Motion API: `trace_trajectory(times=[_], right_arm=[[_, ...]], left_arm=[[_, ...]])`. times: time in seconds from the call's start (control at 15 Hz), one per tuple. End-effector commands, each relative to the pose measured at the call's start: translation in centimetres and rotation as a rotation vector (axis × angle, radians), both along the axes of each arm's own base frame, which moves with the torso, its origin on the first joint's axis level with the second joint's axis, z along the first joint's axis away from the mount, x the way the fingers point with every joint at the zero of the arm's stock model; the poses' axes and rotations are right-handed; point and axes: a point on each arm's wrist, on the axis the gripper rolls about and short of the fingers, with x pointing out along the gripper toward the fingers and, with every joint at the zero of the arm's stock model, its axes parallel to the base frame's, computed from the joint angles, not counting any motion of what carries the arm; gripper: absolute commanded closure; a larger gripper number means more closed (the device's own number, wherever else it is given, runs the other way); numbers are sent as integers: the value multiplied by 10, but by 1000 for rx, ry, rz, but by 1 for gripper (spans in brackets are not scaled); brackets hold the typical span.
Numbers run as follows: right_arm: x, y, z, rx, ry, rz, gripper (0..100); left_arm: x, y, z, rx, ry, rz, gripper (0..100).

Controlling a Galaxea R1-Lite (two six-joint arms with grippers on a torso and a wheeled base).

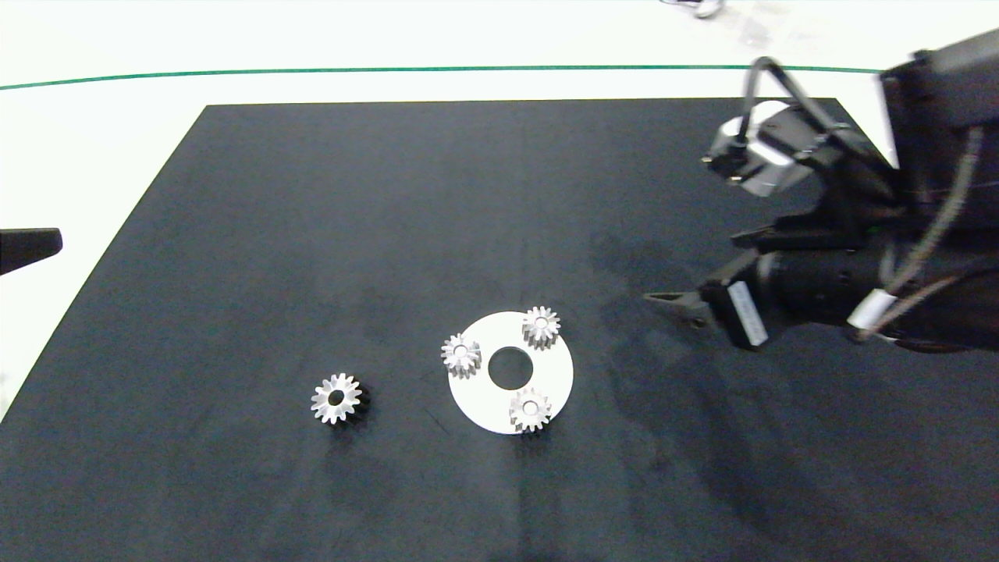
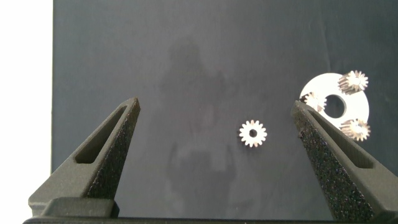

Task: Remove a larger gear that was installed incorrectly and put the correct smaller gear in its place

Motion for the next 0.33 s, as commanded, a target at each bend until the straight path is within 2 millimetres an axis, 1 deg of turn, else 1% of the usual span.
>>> trace_trajectory(times=[0.07,0.13,0.2,0.33], right_arm=[[-73,-94,0,56,-178,-354,0],[-88,-104,-5,67,-213,-399,0],[-104,-115,-14,56,-239,-465,0],[-132,-134,-25,87,-309,-563,0]], left_arm=[[-32,18,-3,-40,-131,23,0],[-44,25,-2,-53,-168,35,0],[-61,33,-6,-38,-202,83,0],[-84,39,-15,-11,-250,211,0]])
